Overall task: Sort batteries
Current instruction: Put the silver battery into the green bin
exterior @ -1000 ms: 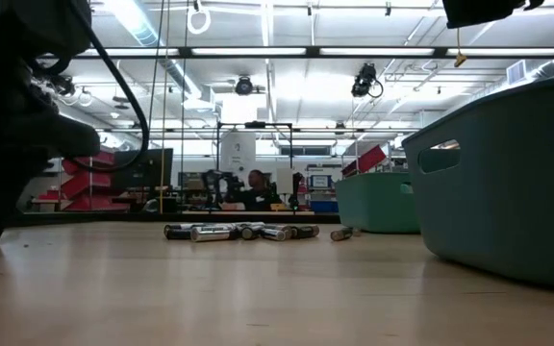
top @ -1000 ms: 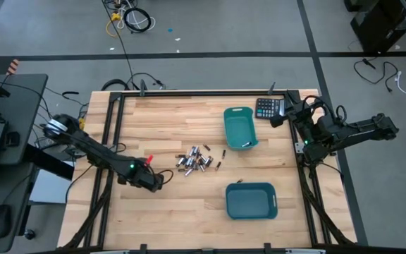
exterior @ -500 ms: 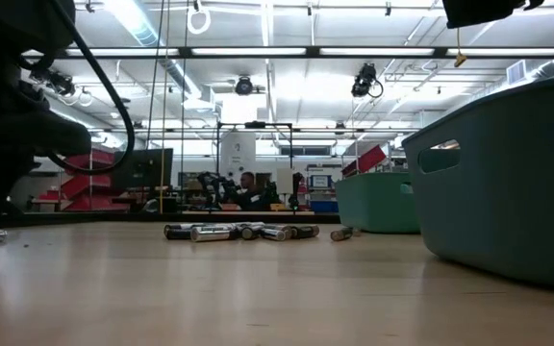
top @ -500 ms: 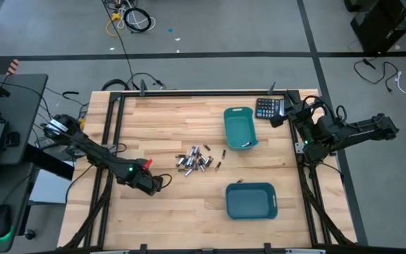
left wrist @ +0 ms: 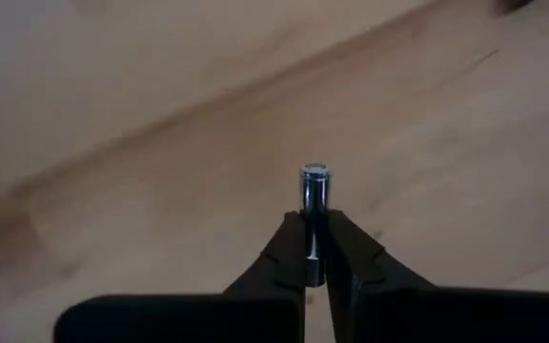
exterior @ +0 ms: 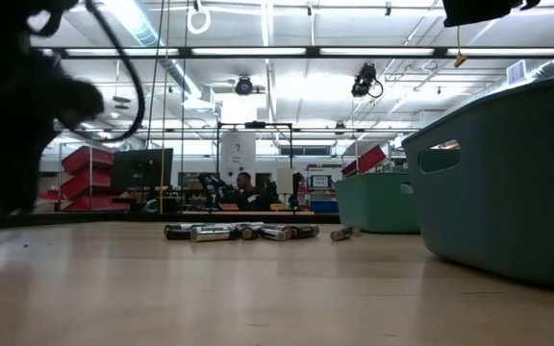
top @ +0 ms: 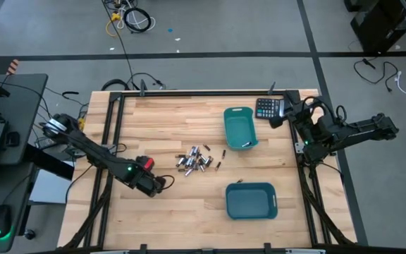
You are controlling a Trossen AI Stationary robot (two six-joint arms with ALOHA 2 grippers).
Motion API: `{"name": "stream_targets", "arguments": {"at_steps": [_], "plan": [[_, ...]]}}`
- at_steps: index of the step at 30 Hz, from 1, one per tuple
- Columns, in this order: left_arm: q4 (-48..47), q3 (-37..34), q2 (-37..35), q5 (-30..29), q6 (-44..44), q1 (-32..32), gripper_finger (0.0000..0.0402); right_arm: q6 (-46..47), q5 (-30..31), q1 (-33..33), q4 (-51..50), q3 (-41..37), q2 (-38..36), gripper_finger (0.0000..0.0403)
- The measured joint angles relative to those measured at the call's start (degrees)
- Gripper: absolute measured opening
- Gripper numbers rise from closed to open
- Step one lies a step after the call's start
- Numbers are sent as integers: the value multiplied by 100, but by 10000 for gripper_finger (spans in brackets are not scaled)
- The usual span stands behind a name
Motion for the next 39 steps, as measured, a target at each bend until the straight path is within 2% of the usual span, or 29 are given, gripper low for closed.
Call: {"name": "stream_targets", "arguments": {"at_steps": [3,6,12,15,17,19,22,24,26,32,34,39], "plan": [[4,352,-43,-702,990,-2,11,2,-471,0,4,0,1,15],[28,774,-58,-1716,2402,46,11,148,-1353,0,3,0,12,14],[919,1532,-58,-3794,6156,389,10,782,-3496,-5,11,0,208,17],[1945,1727,-66,-4157,8242,670,10,791,-4254,-5,57,0,430,18],[2859,1730,-65,-4006,9603,895,10,786,-4563,-4,103,0,597,18],[3786,1699,-64,-3532,10898,1134,10,778,-4732,-5,230,0,804,18],[5151,1559,-64,-2301,12376,1540,10,823,-4828,0,459,-2,1125,21],[5785,1453,-62,-1386,12874,1832,10,895,-4963,36,677,-2,1317,24],[6121,1402,-62,-673,13016,2135,10,879,-5180,103,945,-2,1516,29],[7233,1080,54,650,12979,2802,10,572,-5340,290,1763,2,2063,58],[7668,998,133,848,12970,2909,10,453,-5338,297,1975,0,2296,71],[8522,990,602,852,12980,3025,10,252,-5337,250,2781,0,2788,103]]}}
